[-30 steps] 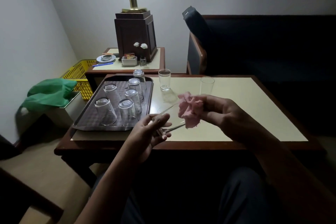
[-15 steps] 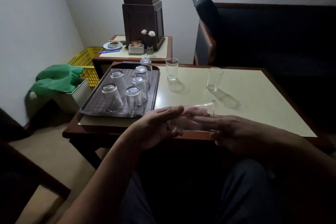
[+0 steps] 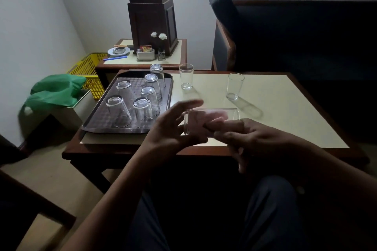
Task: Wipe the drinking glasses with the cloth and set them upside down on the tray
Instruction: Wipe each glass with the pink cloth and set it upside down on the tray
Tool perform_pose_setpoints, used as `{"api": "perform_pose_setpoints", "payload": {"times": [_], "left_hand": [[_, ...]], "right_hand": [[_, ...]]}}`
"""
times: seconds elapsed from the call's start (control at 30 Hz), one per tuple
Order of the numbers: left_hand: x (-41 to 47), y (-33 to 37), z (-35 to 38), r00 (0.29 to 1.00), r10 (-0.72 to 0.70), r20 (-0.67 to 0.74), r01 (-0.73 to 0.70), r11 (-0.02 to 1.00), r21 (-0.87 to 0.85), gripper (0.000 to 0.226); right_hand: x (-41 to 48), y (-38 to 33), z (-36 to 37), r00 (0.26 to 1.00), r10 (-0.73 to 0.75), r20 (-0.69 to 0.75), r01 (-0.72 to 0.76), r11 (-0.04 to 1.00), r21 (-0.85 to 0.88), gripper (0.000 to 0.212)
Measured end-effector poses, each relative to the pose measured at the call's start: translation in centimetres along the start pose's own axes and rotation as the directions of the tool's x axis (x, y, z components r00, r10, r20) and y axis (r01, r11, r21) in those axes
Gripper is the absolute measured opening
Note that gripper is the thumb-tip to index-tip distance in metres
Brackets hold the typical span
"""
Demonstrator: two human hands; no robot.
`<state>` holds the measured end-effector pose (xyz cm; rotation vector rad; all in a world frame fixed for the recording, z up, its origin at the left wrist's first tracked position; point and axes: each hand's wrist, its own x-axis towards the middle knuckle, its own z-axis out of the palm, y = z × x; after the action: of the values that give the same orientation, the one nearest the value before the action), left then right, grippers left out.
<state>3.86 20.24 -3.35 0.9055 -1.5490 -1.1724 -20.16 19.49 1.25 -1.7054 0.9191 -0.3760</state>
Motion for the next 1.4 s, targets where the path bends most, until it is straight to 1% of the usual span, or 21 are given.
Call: {"api": "perform_pose_setpoints", "payload": {"times": [0.1, 0.17, 0.3, 0.37, 0.43, 0.53, 0.57, 0.6, 0.67, 0.7, 0.73, 0.8, 0.83, 0.9, 0.97, 1.03, 1.1, 1.17, 1.23, 1.3, 1.4], "left_hand": [[0.3, 0.6, -0.4, 0.937, -0.344, 0.062, 0.342, 0.865, -0.368, 0.073], [0.5, 0.7, -0.6, 0.905, -0.407, 0.125, 0.423, 0.83, -0.364, 0.057], [0.6, 0.1, -0.9, 0.958, -0.288, 0.006, 0.28, 0.926, -0.251, 0.031], [0.4, 0.6, -1.3, 0.951, -0.299, 0.085, 0.306, 0.853, -0.423, 0.049], [0.5, 1.2, -1.6, 0.937, -0.292, 0.194, 0.351, 0.778, -0.521, 0.056], [1.1, 2.1, -0.8, 0.921, -0.352, 0.165, 0.388, 0.813, -0.435, 0.043], [1.3, 2.1, -0.4, 0.933, -0.342, 0.111, 0.357, 0.845, -0.399, 0.043], [1.3, 2.0, -0.2, 0.956, -0.285, 0.072, 0.29, 0.88, -0.375, 0.044], [1.2, 1.7, -0.4, 0.995, -0.09, 0.05, 0.101, 0.95, -0.296, 0.045], [1.1, 1.5, -0.8, 0.997, -0.012, 0.08, 0.032, 0.969, -0.246, 0.047], [1.1, 1.5, -1.1, 0.993, 0.02, 0.116, 0.005, 0.978, -0.207, 0.051], [1.3, 1.8, -1.4, 0.987, -0.061, 0.151, 0.091, 0.975, -0.202, 0.063], [1.4, 2.0, -1.2, 0.973, -0.167, 0.158, 0.201, 0.951, -0.234, 0.068], [1.6, 2.2, -0.5, 0.933, -0.33, 0.144, 0.358, 0.892, -0.275, 0.069], [1.7, 1.9, -0.3, 0.955, -0.29, 0.061, 0.297, 0.934, -0.198, 0.052], [1.4, 1.8, -0.6, 0.993, -0.103, 0.051, 0.107, 0.991, -0.084, 0.046], [1.2, 1.7, -0.9, 0.994, 0.005, 0.113, -0.003, 1.0, -0.019, 0.054], [1.1, 1.5, -0.9, 0.994, -0.011, 0.112, 0.009, 1.0, 0.013, 0.061], [1.0, 1.5, -0.6, 0.974, -0.189, 0.122, 0.202, 0.974, -0.099, 0.061], [1.1, 1.5, -0.3, 0.9, -0.385, 0.205, 0.43, 0.859, -0.278, 0.052], [1.3, 0.6, -0.2, 0.939, -0.326, 0.109, 0.344, 0.898, -0.273, 0.047]], "right_hand": [[0.1, 0.1, -0.1, 0.967, -0.246, -0.074, 0.179, 0.851, -0.493, 0.032], [0.3, 0.5, 0.0, 0.951, -0.305, -0.058, 0.195, 0.733, -0.652, 0.035], [-0.1, -0.7, 0.4, 0.994, -0.088, -0.059, 0.083, 0.994, -0.074, 0.035], [-0.1, -1.3, 0.6, 0.985, -0.17, -0.039, 0.162, 0.974, -0.157, 0.027], [-0.3, -0.8, 0.7, 0.942, -0.327, -0.079, 0.261, 0.857, -0.444, 0.021], [0.4, 1.3, 1.1, 0.879, -0.475, -0.048, 0.236, 0.519, -0.822, 0.039], [0.5, 1.8, 1.1, 0.883, -0.467, -0.042, 0.254, 0.551, -0.795, 0.034], [0.3, 1.6, 1.1, 0.902, -0.426, -0.074, 0.271, 0.69, -0.671, 0.031], [0.2, 0.7, 1.6, 0.983, -0.163, -0.085, 0.158, 0.986, -0.058, 0.035], [0.0, -0.1, 1.6, 0.999, -0.041, -0.033, 0.048, 0.972, 0.229, 0.037], [-0.2, -0.3, 1.2, 1.0, 0.008, -0.02, -0.001, 0.942, 0.337, 0.04], [-0.3, -0.2, 0.8, 0.993, -0.1, -0.065, 0.109, 0.982, 0.153, 0.036], [-0.3, 0.1, 0.6, 0.961, -0.255, -0.105, 0.234, 0.956, -0.18, 0.029], [0.0, 0.9, 0.4, 0.888, -0.456, -0.066, 0.306, 0.69, -0.656, 0.026], [-0.4, 0.7, 0.6, 0.919, -0.392, -0.047, 0.298, 0.767, -0.568, 0.034], [-0.8, 0.2, 0.8, 0.988, -0.154, 0.031, 0.155, 0.988, -0.029, 0.04], [-1.1, -0.4, 1.0, 0.997, 0.044, 0.067, -0.062, 0.953, 0.296, 0.038], [-1.0, -0.3, 0.9, 0.998, 0.064, -0.002, -0.061, 0.965, 0.255, 0.027], [-0.8, 0.2, 0.8, 0.987, -0.137, -0.088, 0.119, 0.976, -0.18, 0.025], [-0.4, 1.2, 0.9, 0.958, -0.281, -0.058, 0.207, 0.818, -0.537, 0.034], [-0.3, 1.8, 1.2, 0.985, -0.154, -0.08, 0.137, 0.973, -0.188, 0.036]]}}
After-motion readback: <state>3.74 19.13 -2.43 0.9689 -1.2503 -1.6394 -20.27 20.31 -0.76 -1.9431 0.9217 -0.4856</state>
